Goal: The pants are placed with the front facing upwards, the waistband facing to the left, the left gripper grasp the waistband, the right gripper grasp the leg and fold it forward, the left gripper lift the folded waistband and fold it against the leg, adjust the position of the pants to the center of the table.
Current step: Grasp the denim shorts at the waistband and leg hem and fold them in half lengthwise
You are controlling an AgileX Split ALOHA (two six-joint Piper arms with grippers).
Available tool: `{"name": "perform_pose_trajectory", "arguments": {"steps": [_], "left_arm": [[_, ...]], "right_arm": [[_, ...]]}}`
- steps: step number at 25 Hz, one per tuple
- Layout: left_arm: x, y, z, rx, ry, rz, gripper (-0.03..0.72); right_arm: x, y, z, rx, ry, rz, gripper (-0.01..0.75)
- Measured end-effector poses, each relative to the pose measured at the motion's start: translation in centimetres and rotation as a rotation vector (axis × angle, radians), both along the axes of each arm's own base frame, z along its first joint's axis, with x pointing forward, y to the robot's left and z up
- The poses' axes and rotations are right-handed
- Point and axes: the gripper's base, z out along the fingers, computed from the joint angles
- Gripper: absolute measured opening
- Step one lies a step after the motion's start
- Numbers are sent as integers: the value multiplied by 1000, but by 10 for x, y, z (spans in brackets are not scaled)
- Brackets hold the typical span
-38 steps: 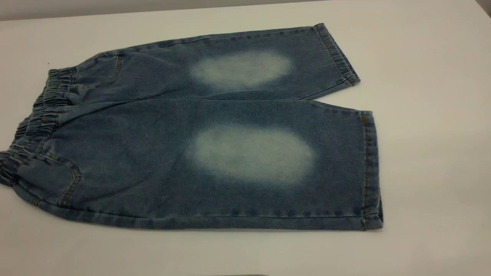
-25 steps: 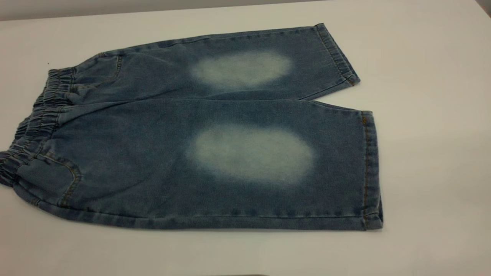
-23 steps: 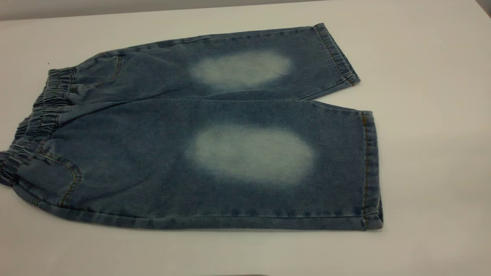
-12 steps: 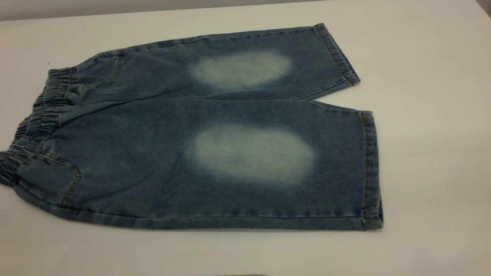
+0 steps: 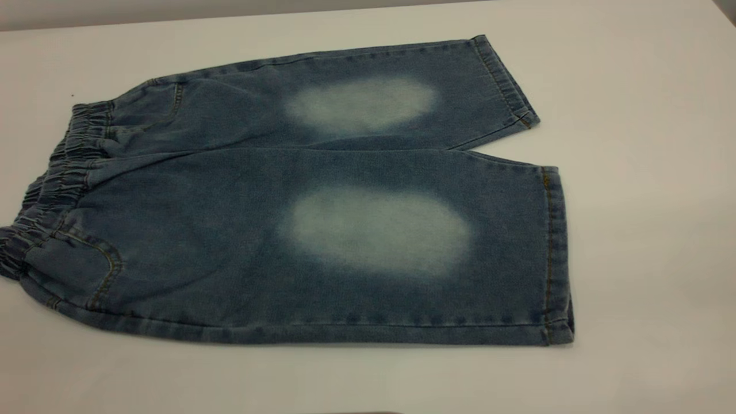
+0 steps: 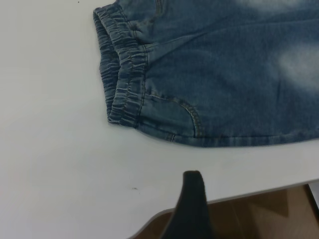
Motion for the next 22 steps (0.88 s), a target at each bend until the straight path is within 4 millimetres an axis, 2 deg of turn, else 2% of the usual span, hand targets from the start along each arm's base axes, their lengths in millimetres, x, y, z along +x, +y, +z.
{"name": "perform_pose_trajectory", "arguments": {"steps": [9, 13, 17, 22], "left_arm": [[0, 0, 0, 1, 0, -1, 570], [2, 0, 4, -17, 4, 12, 570], [29, 2, 16, -124, 84, 111, 570], [86, 10, 25, -93, 228, 215, 570]], "right_arm": [[0, 0, 0, -4, 1, 4, 347], [9, 6, 5, 5, 62, 52, 365], [37, 16, 8, 21, 165, 121, 416], [85, 28, 7, 69, 236, 175, 456]]}}
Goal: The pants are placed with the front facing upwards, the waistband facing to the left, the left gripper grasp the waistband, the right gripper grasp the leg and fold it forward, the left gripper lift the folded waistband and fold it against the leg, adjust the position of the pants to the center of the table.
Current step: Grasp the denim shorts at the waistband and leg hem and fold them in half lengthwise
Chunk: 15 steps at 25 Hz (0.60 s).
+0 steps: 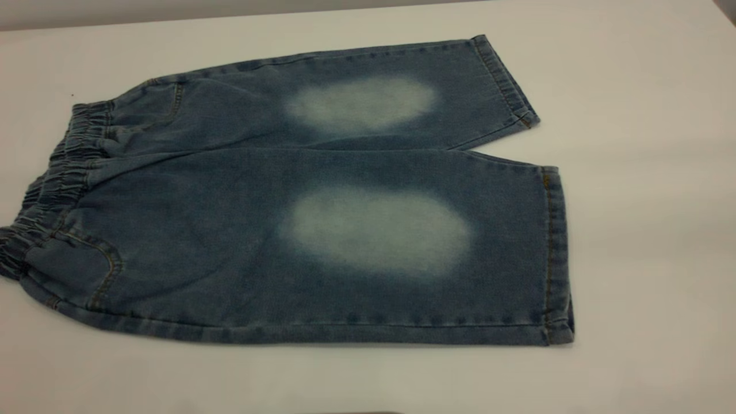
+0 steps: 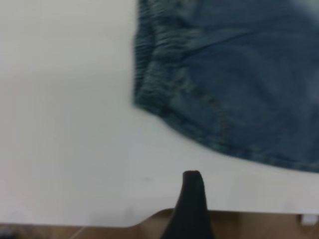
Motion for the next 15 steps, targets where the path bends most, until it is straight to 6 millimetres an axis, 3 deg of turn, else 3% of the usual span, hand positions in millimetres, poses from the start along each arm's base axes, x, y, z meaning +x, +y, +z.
{"name": "perform_pose_trajectory", "arguments": {"steps": [6, 11, 15], "left_arm": [[72, 2, -19, -48, 189, 95, 570], [124, 6, -59, -75, 305, 184, 570], [150, 19, -96, -77, 401, 287, 570]], "right_arm": [[53, 14, -19, 78, 121, 24, 458], [85, 21, -40, 118, 180, 16, 459], [103, 24, -57, 134, 226, 16, 459]]}}
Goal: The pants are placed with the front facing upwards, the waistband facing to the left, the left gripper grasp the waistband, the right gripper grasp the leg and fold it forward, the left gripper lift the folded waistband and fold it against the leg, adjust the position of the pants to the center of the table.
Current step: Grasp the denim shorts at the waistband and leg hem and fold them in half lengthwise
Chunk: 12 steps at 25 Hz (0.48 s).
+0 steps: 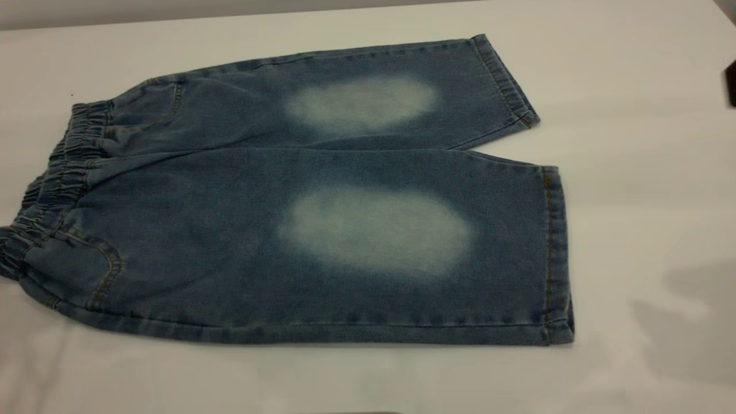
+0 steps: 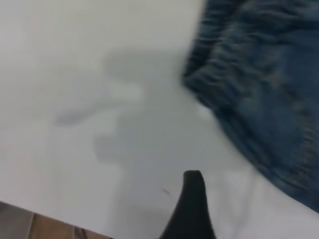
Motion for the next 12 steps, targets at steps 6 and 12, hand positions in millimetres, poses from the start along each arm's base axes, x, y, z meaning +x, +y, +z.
{"name": "perform_pose_trajectory", "arguments": {"steps": [6, 12], "left_arm": [[21, 9, -43, -13, 79, 50, 570], [38, 9, -82, -48, 109, 94, 570]], "right_arm": [[12, 2, -13, 7, 21, -9, 459], [14, 1, -14, 5, 11, -15, 459]]}}
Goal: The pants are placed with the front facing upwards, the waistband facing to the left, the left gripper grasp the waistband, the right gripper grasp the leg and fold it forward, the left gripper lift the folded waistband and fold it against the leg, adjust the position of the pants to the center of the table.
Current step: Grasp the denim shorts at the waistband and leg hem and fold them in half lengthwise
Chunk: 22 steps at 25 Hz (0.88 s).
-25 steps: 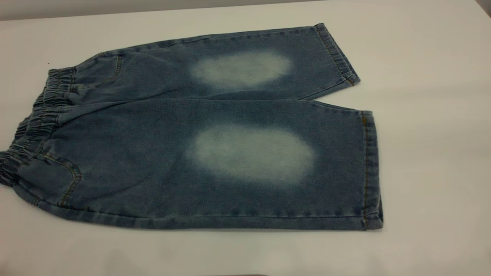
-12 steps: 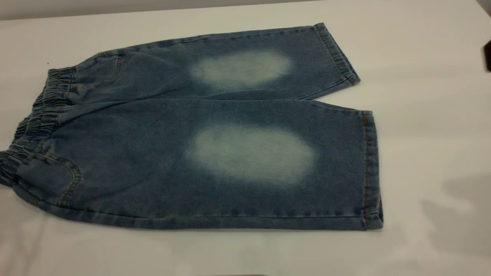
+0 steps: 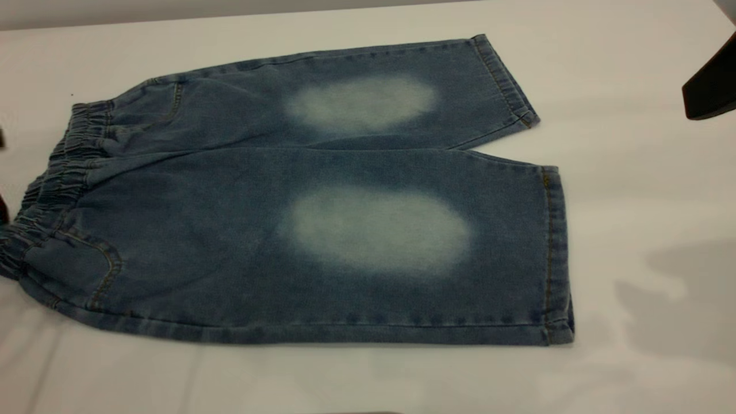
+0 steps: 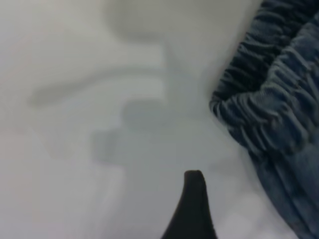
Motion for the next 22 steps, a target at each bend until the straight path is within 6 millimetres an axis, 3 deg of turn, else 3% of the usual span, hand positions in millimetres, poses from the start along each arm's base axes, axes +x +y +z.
{"name": "perform_pose_trajectory", "arguments": {"steps": [6, 13, 18, 22], "left_arm": [[14, 0, -33, -15, 17, -2, 570], [21, 0, -55, -27, 33, 2, 559], [23, -1, -60, -30, 25, 2, 462], [25, -1, -61, -34, 6, 6, 319]], "right_arm": [[0, 0, 0, 1, -2, -3, 459], [0, 0, 0, 2, -2, -3, 459], [0, 0, 0, 2, -2, -3, 459], [-1, 1, 0, 5, 9, 4, 459]]}}
